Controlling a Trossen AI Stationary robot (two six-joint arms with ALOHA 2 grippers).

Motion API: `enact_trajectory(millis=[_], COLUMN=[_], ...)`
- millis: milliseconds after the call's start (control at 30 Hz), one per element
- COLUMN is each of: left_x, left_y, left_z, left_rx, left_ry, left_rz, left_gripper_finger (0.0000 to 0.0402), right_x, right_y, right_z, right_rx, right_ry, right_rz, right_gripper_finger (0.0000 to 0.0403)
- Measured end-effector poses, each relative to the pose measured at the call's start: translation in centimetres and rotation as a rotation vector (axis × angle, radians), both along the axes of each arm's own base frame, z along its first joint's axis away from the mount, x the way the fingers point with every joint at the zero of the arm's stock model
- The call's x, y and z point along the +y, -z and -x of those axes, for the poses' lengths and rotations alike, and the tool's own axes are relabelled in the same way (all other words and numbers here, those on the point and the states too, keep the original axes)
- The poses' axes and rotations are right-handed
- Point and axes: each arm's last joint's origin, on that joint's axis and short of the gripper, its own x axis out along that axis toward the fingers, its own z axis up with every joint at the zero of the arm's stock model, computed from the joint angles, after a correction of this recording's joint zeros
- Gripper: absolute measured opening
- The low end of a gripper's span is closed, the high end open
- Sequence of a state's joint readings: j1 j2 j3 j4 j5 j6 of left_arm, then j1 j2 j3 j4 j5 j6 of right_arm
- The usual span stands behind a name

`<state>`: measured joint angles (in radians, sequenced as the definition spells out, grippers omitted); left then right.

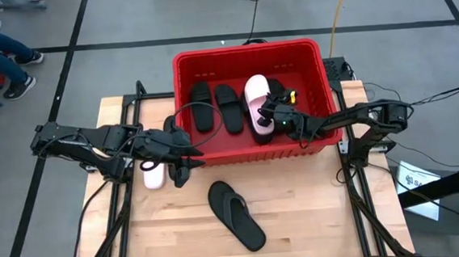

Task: Pick and place slides into bin
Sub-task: Stack the right pink slide on top of the black slide in the red bin

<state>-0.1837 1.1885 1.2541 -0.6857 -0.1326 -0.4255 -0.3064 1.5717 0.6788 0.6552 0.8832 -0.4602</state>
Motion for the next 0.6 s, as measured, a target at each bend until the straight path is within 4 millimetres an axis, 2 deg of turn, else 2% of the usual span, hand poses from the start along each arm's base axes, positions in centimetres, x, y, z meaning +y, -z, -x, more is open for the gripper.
enact_trajectory(millis=[433, 600], left_x=[0.00, 0.00], left_y=[-0.01, -0.01], left_z=[0.00, 0.00], left_rx=[-0.001, -0.001], left_ry=[-0.001, 0.000], left_rz=[0.001, 0.001], left_gripper_finger=[0.0141, 0.0141], right_x=[0.28, 0.28], right_y=[0.67, 0.67], right_z=[0.03, 0.02], right_rx=[0.023, 0.025], right_ry=[-0.054, -0.057], right_rz=[-0.065, -0.067], right_gripper_finger=[0.0002, 0.0019])
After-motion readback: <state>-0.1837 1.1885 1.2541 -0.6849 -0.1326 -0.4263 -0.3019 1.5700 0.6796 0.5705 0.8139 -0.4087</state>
